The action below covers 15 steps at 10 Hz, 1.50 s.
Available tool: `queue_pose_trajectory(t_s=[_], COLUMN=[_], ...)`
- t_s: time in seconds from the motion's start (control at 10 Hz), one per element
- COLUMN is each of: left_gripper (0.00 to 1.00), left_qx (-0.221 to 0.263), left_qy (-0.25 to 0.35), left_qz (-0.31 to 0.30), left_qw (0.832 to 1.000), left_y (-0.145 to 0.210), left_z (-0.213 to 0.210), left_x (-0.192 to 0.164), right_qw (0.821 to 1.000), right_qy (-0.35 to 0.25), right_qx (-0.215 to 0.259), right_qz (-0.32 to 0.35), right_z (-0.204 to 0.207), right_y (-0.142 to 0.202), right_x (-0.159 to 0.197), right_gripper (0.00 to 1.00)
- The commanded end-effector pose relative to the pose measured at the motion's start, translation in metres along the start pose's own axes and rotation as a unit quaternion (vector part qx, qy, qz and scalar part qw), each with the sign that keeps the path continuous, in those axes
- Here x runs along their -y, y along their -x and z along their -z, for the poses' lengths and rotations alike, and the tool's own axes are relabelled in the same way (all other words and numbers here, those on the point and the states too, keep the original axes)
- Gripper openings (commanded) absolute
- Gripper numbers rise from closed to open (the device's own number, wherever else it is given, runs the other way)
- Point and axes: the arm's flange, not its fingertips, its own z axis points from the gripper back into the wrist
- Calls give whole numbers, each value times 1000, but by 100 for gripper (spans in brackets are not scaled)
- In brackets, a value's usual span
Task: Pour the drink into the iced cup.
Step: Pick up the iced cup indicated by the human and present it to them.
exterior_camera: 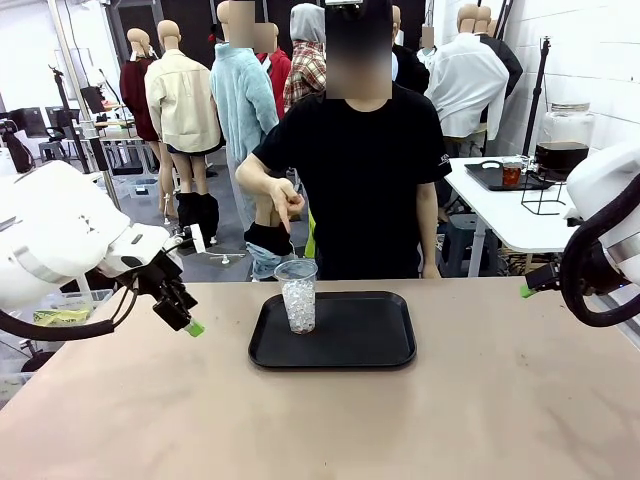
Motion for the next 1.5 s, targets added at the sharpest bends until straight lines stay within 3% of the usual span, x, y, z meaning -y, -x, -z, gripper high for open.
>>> queue_pose_trajectory(t_s=[0.0, 0.3, 0.5, 0.7, 0.8, 1.0, 1.1, 1.3, 1.4], left_gripper=[100, 100, 100, 100, 100, 100, 100, 100, 100], left_qx=[33, 62, 113, 160, 97, 97, 117, 229, 259], left_qy=[108, 67, 78, 86, 75, 75, 77, 109, 108], left_qz=[54, 95, 157, 154, 143, 143, 151, 121, 109], left_qw=[992, 991, 978, 971, 982, 982, 979, 960, 954], left_y=[-7, -18, -22, -31, -25, -25, -29, -30, -34], left_z=[21, 41, 65, 78, 64, 64, 73, 90, 101], left_x=[-48, -86, -98, -111, -99, -99, -102, -113, -118], right_qw=[1000, 1000, 1000, 1000, 1000, 1000, 1000, 1000, 1000], right_qy=[-2, -2, -2, -2, -2, -2, -2, -2, -2], right_qx=[5, 5, 5, 5, 5, 5, 5, 5, 5], right_qz=[-3, -3, -3, -3, -3, -3, -3, -3, -3], right_z=[1, 1, 1, 1, 1, 1, 1, 1, 1], right_y=[1, 1, 1, 1, 1, 1, 1, 1, 1], right_x=[0, 0, 0, 0, 0, 0, 0, 0, 0], right_gripper=[100, 100, 100, 100, 100, 100, 100, 100, 100])
